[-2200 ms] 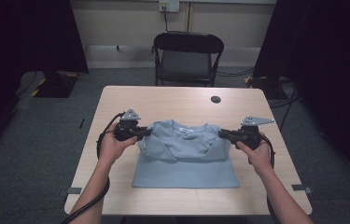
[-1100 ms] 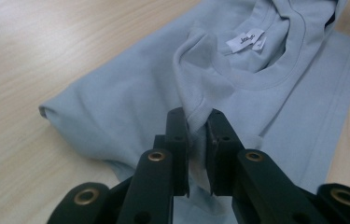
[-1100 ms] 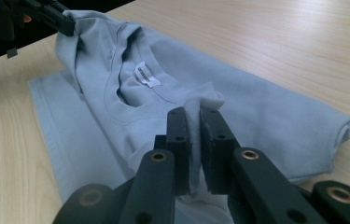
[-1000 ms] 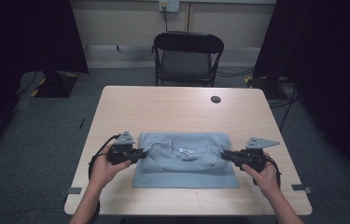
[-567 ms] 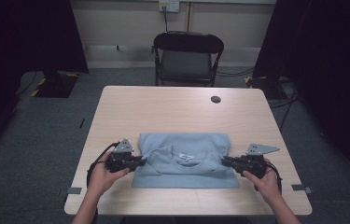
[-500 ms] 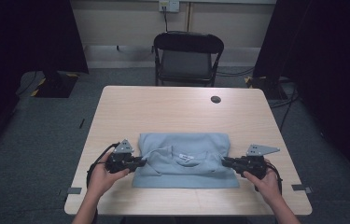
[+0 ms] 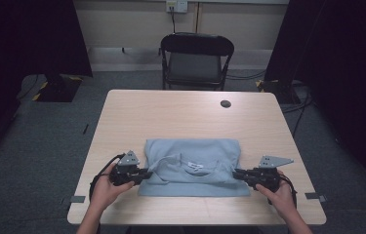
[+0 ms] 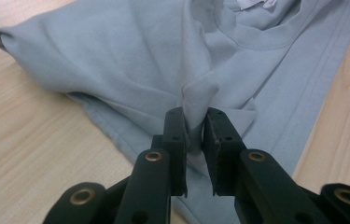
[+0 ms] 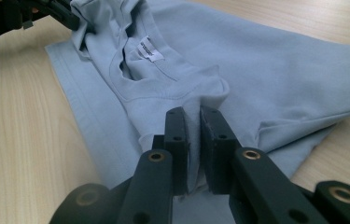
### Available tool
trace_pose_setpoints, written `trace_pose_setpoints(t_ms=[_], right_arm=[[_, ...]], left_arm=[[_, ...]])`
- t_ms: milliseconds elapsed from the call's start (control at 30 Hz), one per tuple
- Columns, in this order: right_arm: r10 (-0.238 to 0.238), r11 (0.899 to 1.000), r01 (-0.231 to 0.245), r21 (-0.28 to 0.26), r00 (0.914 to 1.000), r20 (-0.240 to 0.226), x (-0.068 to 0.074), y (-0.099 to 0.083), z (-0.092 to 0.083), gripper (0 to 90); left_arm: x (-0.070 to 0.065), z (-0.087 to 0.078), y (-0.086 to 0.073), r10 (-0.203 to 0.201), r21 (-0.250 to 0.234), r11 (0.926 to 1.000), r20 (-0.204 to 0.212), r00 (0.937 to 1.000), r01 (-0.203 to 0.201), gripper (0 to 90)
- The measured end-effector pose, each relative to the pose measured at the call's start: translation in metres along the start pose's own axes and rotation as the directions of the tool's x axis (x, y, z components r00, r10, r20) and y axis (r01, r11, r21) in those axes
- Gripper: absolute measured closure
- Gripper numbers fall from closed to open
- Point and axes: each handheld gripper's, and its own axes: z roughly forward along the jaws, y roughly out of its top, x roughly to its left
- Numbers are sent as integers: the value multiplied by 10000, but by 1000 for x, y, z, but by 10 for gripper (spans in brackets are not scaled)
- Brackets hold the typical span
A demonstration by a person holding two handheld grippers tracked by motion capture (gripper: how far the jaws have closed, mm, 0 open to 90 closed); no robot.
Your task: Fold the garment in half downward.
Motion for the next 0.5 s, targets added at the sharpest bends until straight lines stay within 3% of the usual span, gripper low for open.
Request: trace_pose_setpoints(t_ms=[300, 400, 467, 500], right_arm=[[91, 10000, -91, 34, 9999, -70, 1, -2, -2, 761], [144, 9999, -144, -8, 9999, -22, 2, -1, -3, 683], [336, 9994, -336, -69, 9994, 17, 1, 1, -2, 571], [427, 9990, -427, -103, 9991, 63, 1, 3, -2, 566]], left_arm=[[-1, -2, -5, -29, -14, 10000, 98, 9999, 29, 796], [0, -3, -4, -275, -169, 9995, 34, 9996, 276, 671], [2, -2, -1, -446, -369, 9983, 186, 9988, 453, 521], [2, -2, 1, -288, -400, 9988, 184, 9994, 295, 518]])
